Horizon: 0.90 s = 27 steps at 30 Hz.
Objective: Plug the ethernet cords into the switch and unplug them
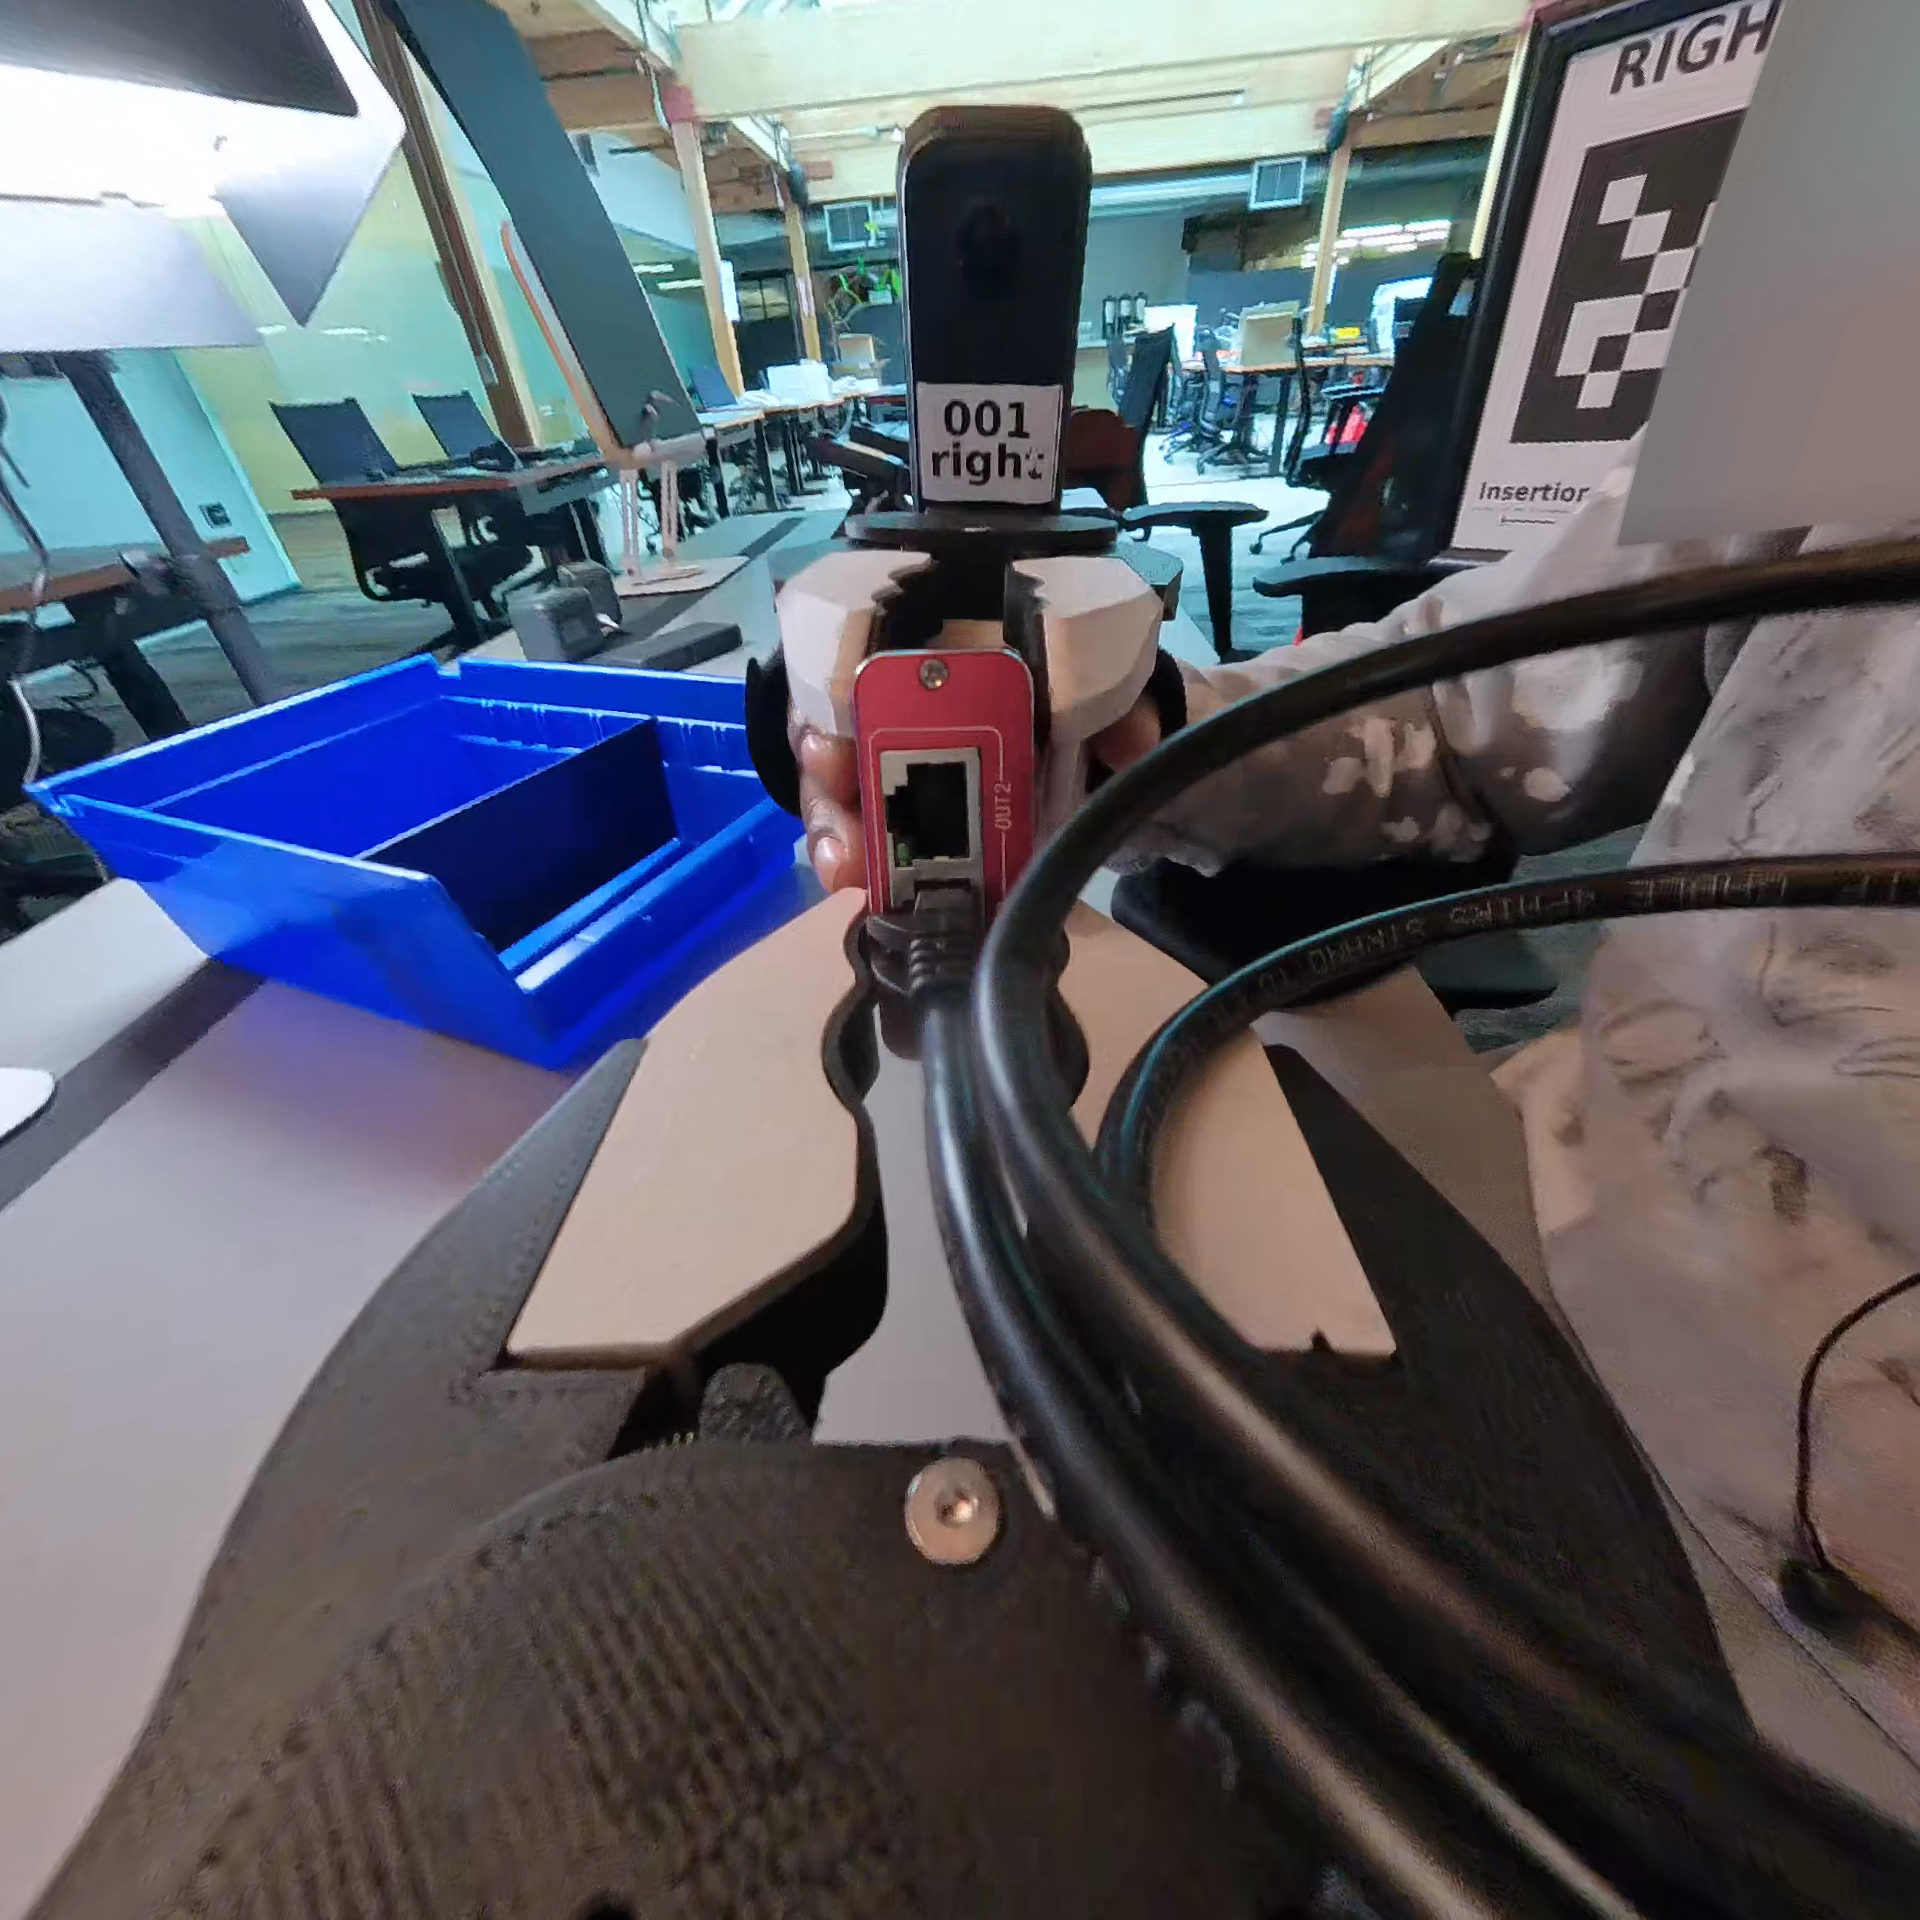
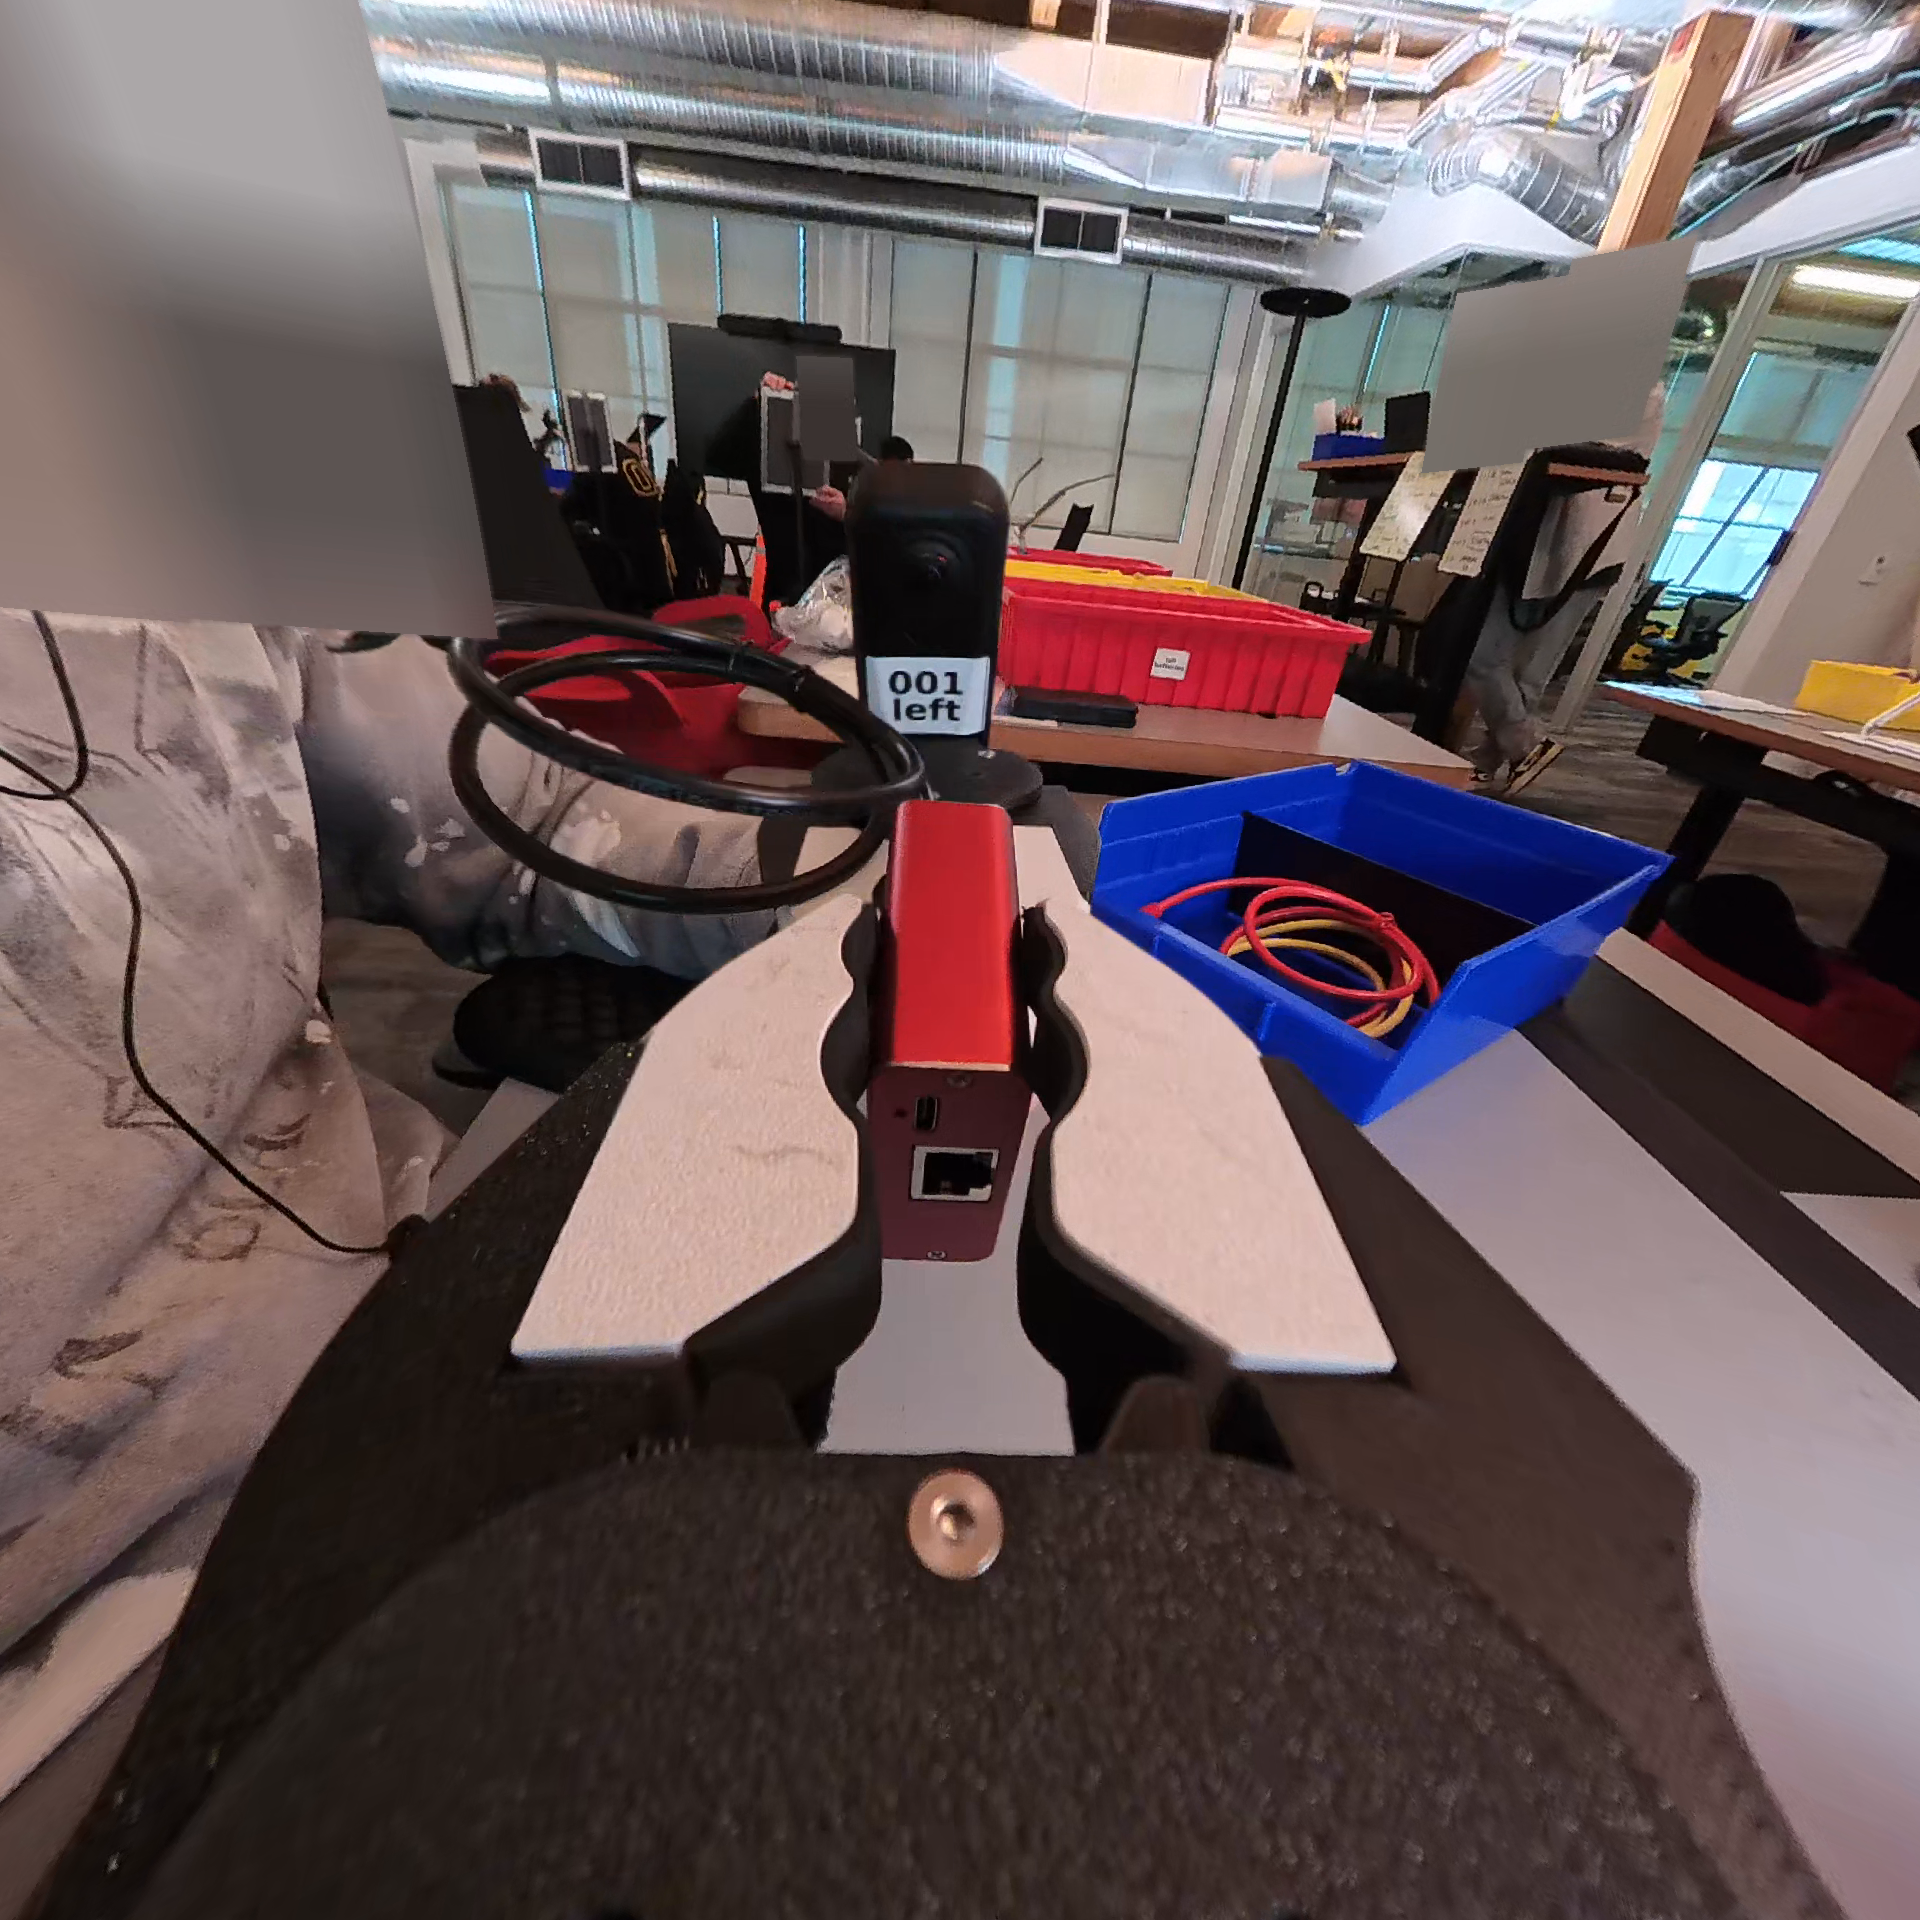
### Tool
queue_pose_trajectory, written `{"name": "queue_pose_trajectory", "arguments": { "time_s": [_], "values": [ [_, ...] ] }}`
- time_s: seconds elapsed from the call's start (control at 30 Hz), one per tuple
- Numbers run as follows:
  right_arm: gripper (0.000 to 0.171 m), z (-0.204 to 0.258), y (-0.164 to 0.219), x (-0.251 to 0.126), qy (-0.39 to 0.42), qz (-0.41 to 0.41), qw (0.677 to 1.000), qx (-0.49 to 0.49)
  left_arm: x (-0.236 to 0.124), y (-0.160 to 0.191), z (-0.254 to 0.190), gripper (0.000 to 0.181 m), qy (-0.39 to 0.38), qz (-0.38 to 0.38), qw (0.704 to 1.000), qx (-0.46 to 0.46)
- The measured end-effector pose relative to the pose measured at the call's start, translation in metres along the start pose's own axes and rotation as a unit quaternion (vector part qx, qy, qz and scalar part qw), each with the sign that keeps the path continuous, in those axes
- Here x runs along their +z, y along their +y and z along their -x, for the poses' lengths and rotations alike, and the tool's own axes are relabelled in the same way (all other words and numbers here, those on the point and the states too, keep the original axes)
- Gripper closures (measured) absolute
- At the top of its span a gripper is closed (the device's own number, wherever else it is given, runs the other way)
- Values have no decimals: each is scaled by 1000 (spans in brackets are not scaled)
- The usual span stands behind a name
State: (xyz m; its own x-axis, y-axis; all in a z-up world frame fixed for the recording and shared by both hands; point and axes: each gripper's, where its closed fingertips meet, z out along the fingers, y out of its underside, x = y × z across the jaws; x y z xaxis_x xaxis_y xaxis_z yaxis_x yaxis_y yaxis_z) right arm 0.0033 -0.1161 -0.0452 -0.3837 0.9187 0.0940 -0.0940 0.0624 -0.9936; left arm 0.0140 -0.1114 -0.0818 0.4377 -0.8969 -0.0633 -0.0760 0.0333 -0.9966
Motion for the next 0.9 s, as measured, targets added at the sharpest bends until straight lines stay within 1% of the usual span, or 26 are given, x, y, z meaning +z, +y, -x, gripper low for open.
{"name": "queue_pose_trajectory", "arguments": {
  "time_s": [0.13, 0.2, 0.3, 0.4, 0.7, 0.73, 0.77, 0.83, 0.9],
  "values": [
    [144, -1, 9, 2, 0, 17, 1000, 14, -7, -3, 3, 154, 1, -17, 1000, 0],
    [135, -2, 13, 3, -1, 25, 999, 24, -8, -4, 4, 154, 0, -21, 1000, 5],
    [124, 1, 26, 9, -6, 59, 998, 17, -11, -11, 1, 154, 9, -47, 999, -1],
    [129, 5, 30, 14, -3, 66, 998, 8, -11, -9, 0, 154, 8, -41, 999, 9],
    [131, 3, 41, 15, 0, 93, 996, 7, -13, 2, 1, 154, 11, -6, 1000, 12],
    [134, 2, 41, 14, 4, 92, 996, 6, -15, 2, 3, 154, 5, -4, 1000, 13],
    [142, 1, 38, 12, 4, 82, 997, 8, -17, 1, 7, 153, -4, -4, 1000, 13],
    [143, -3, 40, 9, 6, 92, 996, 15, -22, 0, 8, 153, 3, -1, 1000, -8],
    [143, -3, 40, 7, 7, 91, 996, 12, -26, -2, 9, 150, 1, 3, 1000, -6]
  ]
}}
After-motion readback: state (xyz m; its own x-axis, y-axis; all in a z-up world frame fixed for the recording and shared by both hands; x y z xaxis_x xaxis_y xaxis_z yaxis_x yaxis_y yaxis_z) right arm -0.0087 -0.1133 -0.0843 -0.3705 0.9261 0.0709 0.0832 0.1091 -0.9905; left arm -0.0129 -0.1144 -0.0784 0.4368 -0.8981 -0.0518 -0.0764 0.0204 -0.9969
